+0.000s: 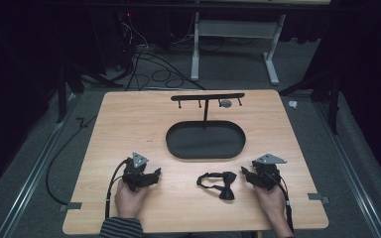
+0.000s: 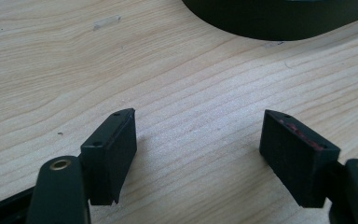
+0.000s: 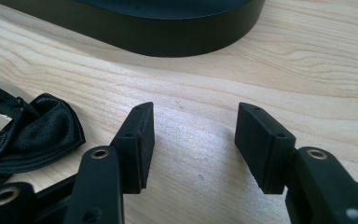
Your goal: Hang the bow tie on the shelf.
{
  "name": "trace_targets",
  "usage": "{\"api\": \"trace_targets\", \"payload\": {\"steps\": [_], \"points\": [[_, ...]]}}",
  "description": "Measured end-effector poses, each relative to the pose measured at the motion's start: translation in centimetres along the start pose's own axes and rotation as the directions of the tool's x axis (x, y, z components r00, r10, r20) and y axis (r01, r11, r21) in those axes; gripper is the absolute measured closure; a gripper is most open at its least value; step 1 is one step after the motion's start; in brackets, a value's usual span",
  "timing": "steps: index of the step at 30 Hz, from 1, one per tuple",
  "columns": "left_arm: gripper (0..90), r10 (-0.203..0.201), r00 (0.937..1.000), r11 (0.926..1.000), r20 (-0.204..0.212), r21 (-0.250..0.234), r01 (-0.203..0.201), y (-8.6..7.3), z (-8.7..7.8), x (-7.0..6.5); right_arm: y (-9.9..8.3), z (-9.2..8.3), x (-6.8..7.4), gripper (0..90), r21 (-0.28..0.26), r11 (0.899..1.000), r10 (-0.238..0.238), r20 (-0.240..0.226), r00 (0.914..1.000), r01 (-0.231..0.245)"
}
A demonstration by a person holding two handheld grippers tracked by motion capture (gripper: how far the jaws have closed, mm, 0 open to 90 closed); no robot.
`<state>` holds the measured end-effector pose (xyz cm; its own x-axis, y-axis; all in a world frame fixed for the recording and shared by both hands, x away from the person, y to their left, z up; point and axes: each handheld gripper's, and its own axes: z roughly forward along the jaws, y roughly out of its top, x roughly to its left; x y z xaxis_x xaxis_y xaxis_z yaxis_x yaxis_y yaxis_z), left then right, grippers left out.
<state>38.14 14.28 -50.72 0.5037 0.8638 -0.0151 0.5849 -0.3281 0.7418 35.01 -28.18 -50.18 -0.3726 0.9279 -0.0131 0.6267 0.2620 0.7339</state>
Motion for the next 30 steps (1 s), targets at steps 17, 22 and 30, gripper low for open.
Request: {"api": "trace_targets", "payload": {"steps": [17,22,30], "points": [[27.7,0.0,1.0,1.0,-0.001,0.001,0.0,0.01,-0.01,-0.01,0.0,-0.01,0.0,48.0,0.001,1.0,0.0,-0.003,1.0,0.0],[27.7,0.0,1.0,1.0,0.0,0.0,0.0,0.0,0.0,-0.01,0.0,-0.01,0.02,47.8,0.001,1.0,-0.002,-0.002,1.0,0.002],[27.7,0.0,1.0,1.0,0.0,0.0,0.0,0.01,0.0,-0.01,-0.03,-0.08,0.1,48.4,0.003,1.0,-0.004,-0.004,1.0,0.004]]}}
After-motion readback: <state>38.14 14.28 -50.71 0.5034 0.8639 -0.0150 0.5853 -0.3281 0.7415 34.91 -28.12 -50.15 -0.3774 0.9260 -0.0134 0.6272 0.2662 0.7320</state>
